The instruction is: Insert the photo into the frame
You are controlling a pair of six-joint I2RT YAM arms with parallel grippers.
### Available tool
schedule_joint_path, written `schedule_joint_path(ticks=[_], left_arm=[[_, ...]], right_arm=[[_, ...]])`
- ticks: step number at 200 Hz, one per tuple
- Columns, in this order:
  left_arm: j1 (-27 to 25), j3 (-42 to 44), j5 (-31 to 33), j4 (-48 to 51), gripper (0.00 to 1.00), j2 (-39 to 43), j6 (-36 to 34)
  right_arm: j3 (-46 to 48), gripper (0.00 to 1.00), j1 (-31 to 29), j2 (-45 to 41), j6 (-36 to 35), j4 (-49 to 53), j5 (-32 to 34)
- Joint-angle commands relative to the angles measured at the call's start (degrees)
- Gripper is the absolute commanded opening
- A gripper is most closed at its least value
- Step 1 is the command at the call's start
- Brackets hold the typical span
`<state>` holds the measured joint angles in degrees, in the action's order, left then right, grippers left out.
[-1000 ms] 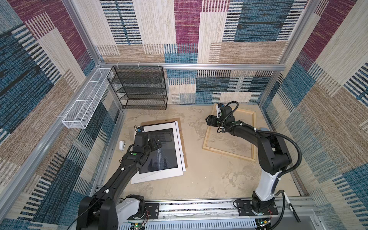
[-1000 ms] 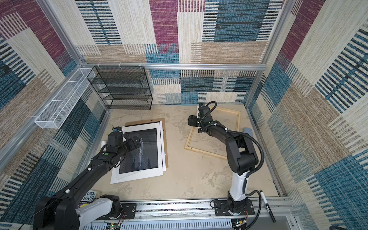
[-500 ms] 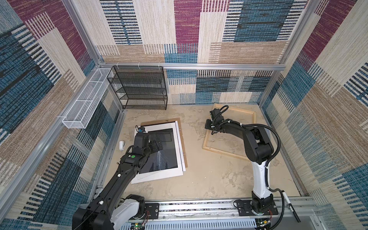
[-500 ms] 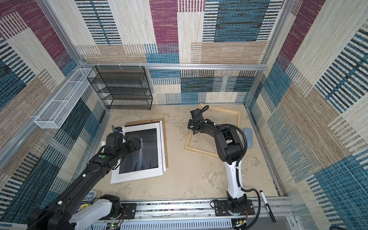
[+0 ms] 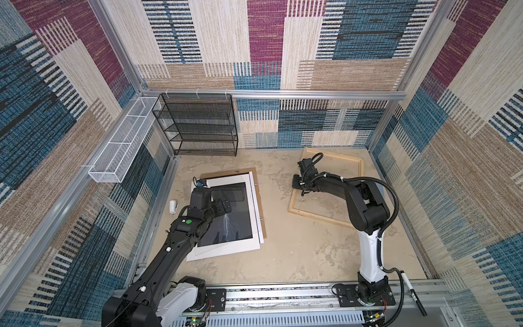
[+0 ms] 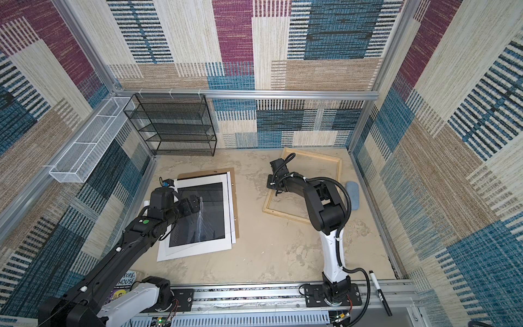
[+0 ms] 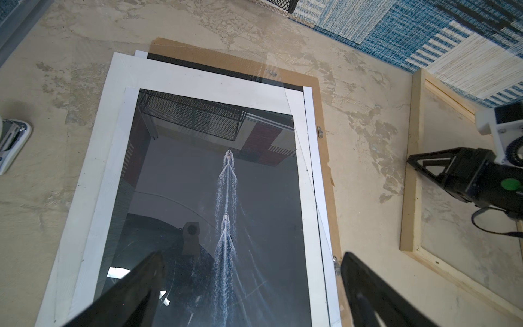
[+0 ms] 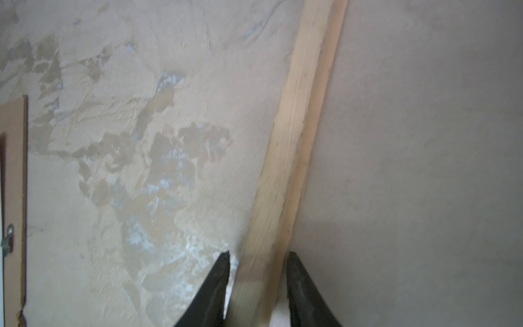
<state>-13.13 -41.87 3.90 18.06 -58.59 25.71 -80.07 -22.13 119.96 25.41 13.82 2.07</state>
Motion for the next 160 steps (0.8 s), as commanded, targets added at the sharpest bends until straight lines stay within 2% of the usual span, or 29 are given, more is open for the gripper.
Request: schedule_joint_path(ticks=[1,37,81,124,160], left_arm=[[-0.1,-0.7,-1.1,0.2,1.00,0.5,-0.1],[-0.5,-0.9,-1.2,0.6,0.99,1.1,0.1],[-0.8,-1.3,-1.0,1.3,0.99,1.5,0.3],[-1.2,-1.6,-0.7,1.3,0.99,0.5,0.5],[-1.5,-1.9,-0.8,1.4,0.99,-1.9,0.9]], right_arm=[[4.9,0.34,-1.2,-3.5,-0.4,-0.3,0.1],[15.4,0.31,-4.2,-9.5,1.6,-2.3,0.6],[26.1,0.28,-9.8,-16.7,7.3,-4.5,2.5],[31.2,0.28,-14.2,-21.7,12.2,-5.4,2.0],[32.4,0.27,-16.5,-23.5,15.6,-10.5,-0.2]])
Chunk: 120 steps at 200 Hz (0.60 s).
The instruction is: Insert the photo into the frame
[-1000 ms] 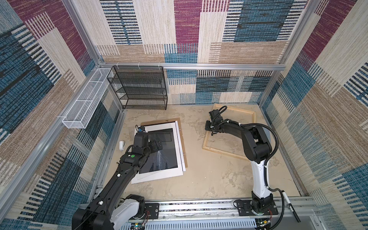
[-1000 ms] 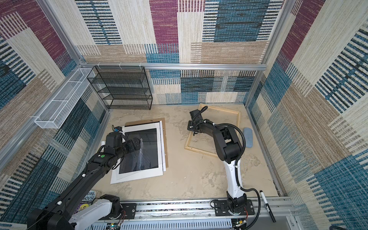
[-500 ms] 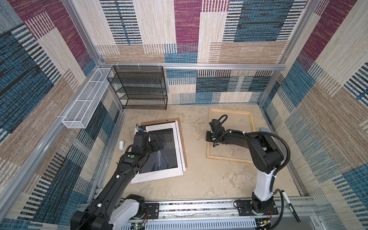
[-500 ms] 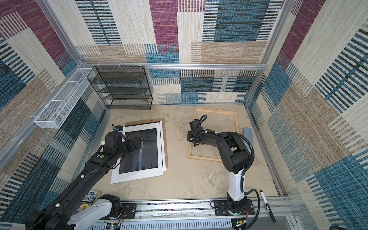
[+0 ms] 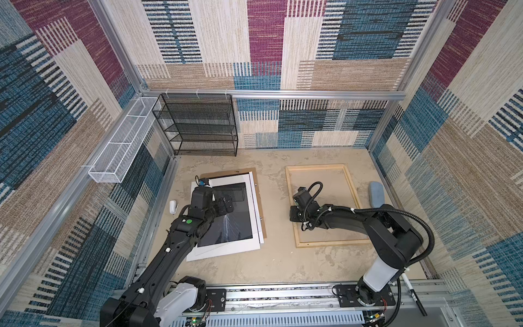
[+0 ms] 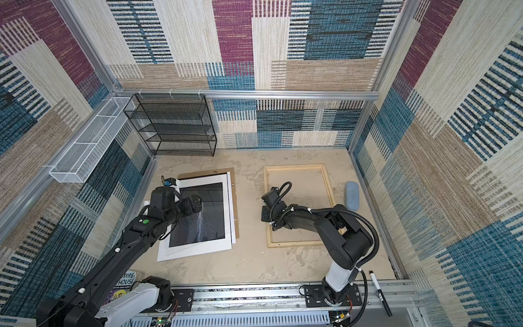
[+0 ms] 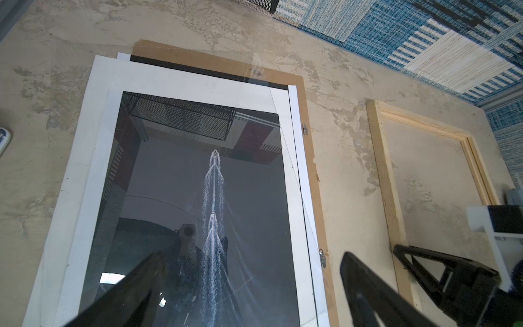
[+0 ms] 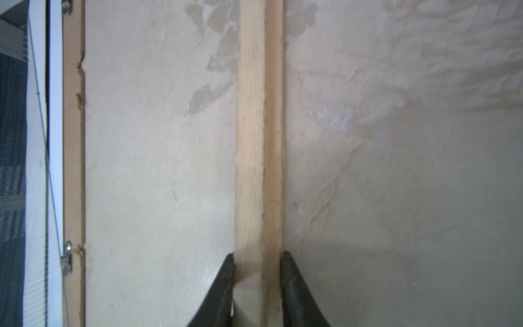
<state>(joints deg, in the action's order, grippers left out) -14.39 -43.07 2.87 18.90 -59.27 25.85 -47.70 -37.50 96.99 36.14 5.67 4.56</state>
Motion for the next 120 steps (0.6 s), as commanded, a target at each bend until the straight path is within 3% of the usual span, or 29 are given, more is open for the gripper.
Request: schedule_joint_path(ticks=[1,61,97,120], left_arm=[[-0.2,-0.8,0.2,0.5,0.99,-1.3,0.8],[-0.6,-2.5,1.1,2.8,0.98,-6.6,1.9],[-0.8,-4.1,0.9,3.6,0.98,-10.3,3.9],[-1.3,-2.7,-0.1,5.2,0.96,-12.6,8.4]], right_arm=[[-0.1,0.27,-1.1,-0.5,4.9,-2.4,-2.7],[-2.9,0.33,-1.9,1.3,2.1,-1.0,-0.5],[-3.8,0.44,-1.9,-0.5,0.1,0.2,0.7],[-1.0,0.49,-1.8,-4.4,-1.6,-4.5,-1.2]])
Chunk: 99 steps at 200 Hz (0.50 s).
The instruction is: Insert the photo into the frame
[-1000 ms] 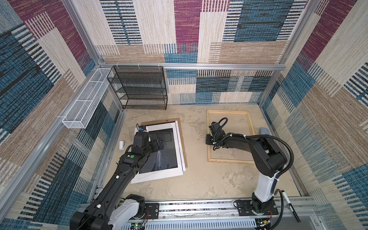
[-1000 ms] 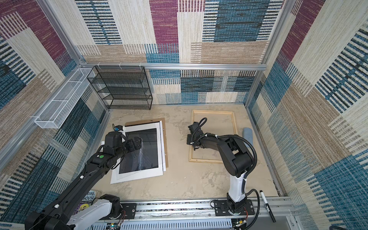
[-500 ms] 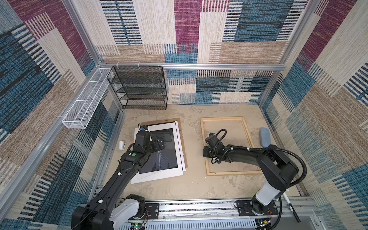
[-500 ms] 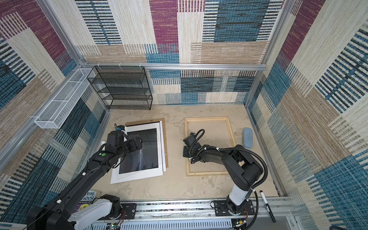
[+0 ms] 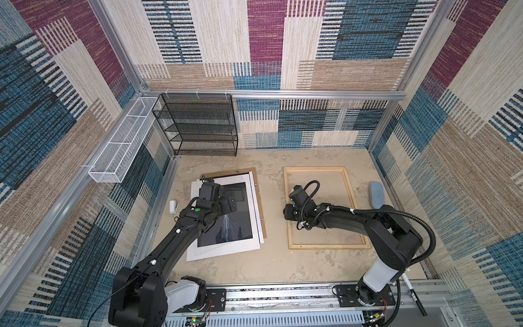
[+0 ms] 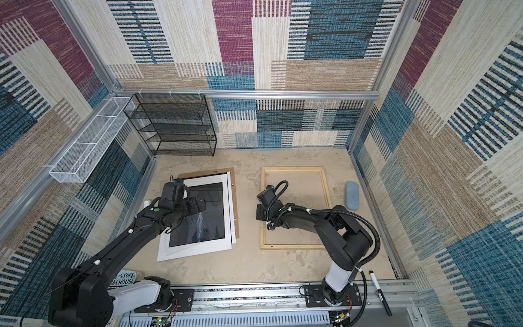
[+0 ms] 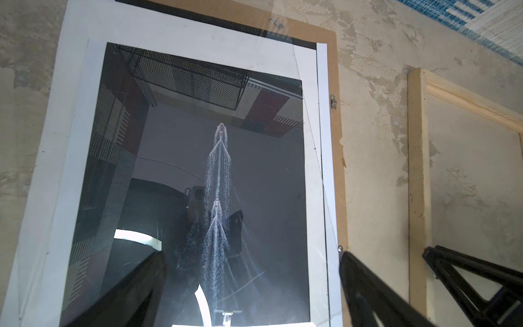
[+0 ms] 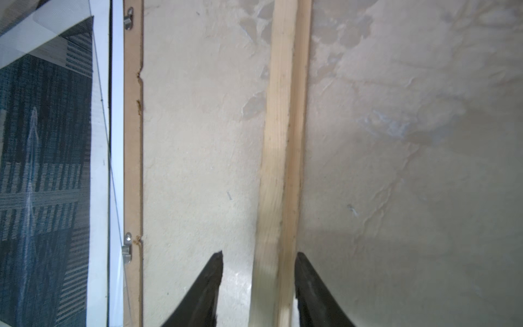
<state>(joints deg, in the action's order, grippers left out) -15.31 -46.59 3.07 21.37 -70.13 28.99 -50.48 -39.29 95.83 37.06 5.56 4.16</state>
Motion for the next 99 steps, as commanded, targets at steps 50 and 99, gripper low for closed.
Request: schedule_joint_path(ticks=[50,99], left_arm=[[-3.1,5.6,1.5,3.6,0.92,-3.9,10.3],[-4.4,5.0,2.5,6.4,0.92,-4.5,10.1]], right_arm=[[-0.6,0.57,-0.1,-2.8,-10.8,-10.0,-16.2],[-8.0,0.58,-0.1,7.2,-11.5,-12.3,-33.8]])
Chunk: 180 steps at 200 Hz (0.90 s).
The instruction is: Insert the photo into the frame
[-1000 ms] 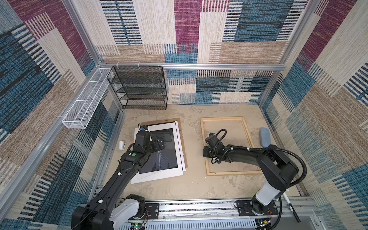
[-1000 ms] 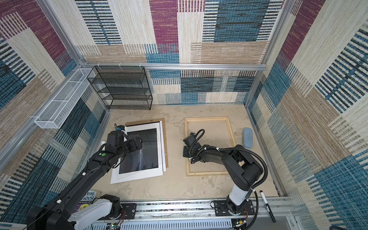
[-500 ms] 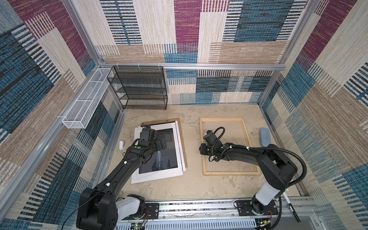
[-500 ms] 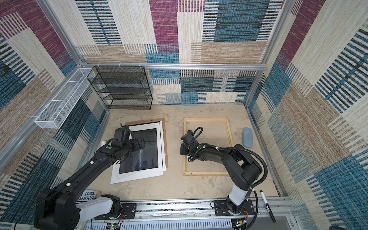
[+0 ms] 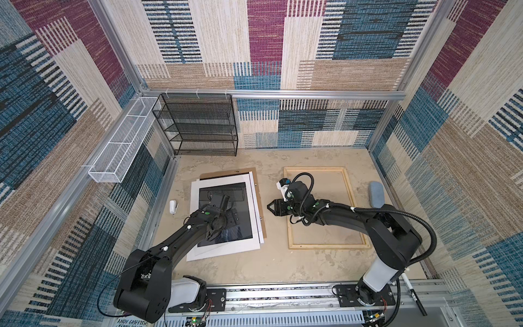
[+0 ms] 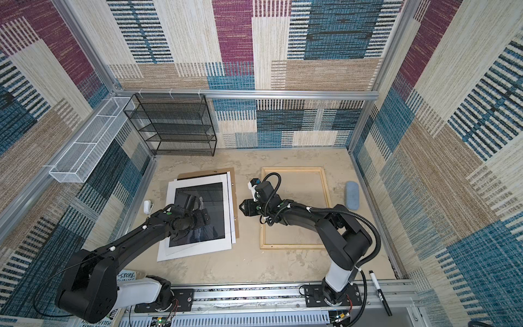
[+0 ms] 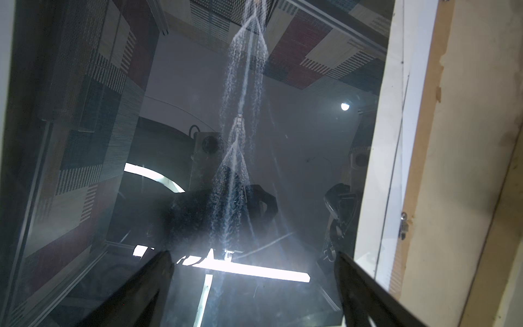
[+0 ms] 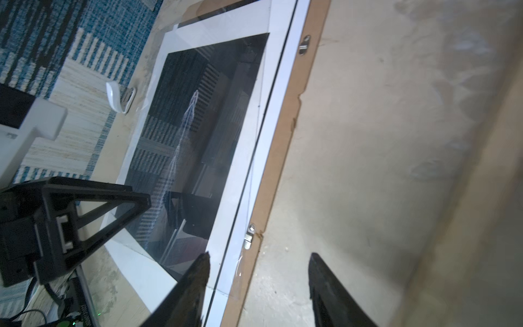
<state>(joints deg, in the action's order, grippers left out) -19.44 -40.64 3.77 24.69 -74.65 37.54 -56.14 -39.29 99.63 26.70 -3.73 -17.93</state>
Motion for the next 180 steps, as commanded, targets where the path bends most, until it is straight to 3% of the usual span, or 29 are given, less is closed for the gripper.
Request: schedule_joint_path(ticks=[1,45,78,100,127,180], left_arm=[[-0.2,-1.0,1.9,3.3,0.92,0.1,1.5],[-0.2,-3.4,8.8,10.5,0.94,1.5,1.1],[0.6,-5.4,20.8,18.6,1.00,3.5,3.7],[2.5,-6.2,23.7,18.9,1.00,5.2,3.7],[8.0,-5.5,22.2,16.5,1.00,6.3,2.1],[20.0,-5.3,12.3,7.8,1.00,3.9,-1.0]], right_arm=[[-2.5,0.58,-0.1,3.5,-1.1,-3.0,-11.9],[-5.6,0.58,-0.1,8.6,-2.1,-2.8,-16.7],[-7.6,0.59,-0.1,11.1,-4.2,-1.2,-17.0],[-9.1,0.59,-0.1,12.3,-5.0,-0.3,-17.3],[-10.3,0.60,0.0,13.1,-6.2,1.0,-16.1],[-11.3,0.61,-0.1,14.5,-6.7,1.1,-15.2]])
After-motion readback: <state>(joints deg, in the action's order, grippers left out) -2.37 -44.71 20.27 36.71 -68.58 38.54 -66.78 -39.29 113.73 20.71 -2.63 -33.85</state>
